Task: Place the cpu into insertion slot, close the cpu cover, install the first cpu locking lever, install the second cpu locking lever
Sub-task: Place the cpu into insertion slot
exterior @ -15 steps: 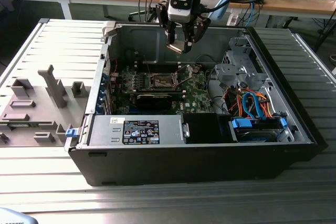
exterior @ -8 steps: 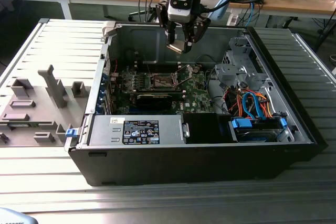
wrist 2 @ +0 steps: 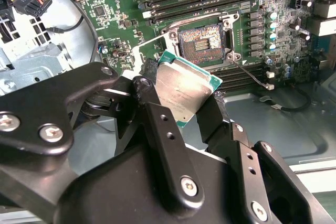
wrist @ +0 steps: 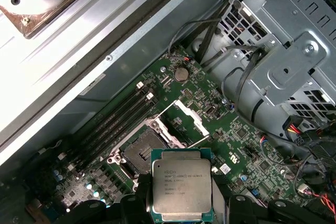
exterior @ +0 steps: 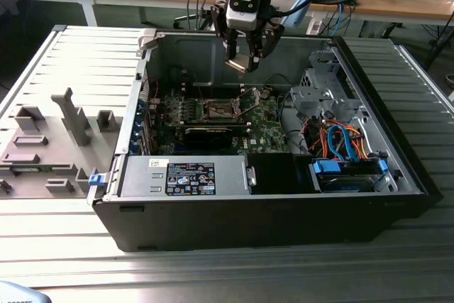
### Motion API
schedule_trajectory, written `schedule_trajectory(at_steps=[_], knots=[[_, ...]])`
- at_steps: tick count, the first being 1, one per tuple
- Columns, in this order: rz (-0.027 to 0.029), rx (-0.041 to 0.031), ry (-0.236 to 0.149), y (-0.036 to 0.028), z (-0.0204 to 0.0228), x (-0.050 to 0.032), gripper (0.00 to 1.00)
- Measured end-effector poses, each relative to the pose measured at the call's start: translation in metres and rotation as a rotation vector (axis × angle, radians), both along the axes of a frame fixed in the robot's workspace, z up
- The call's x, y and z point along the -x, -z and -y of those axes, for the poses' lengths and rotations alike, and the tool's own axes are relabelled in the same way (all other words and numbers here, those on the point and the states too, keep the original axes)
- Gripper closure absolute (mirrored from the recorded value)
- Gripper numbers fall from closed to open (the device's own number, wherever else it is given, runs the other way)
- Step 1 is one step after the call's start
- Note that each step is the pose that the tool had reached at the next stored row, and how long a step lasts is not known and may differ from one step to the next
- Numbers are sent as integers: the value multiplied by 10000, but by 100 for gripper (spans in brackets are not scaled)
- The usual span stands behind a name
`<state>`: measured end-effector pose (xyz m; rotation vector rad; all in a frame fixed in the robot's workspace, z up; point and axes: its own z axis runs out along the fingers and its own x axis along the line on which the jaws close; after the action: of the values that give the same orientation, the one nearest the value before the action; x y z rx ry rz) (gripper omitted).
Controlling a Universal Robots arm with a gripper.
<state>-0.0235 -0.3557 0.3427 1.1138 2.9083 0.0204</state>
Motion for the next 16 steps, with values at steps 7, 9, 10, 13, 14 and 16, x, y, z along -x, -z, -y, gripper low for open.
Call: schedule_trajectory(at_steps=[7,9,10,13,14,16], knots=[[0,-1,33,0,0,0,45],[0,0,42,0,0,0,45],[0,0,46,0,0,0,45],[0,0,57,0,0,0,45],[0,0,61,0,0,0,45],[0,0,68,0,0,0,45]])
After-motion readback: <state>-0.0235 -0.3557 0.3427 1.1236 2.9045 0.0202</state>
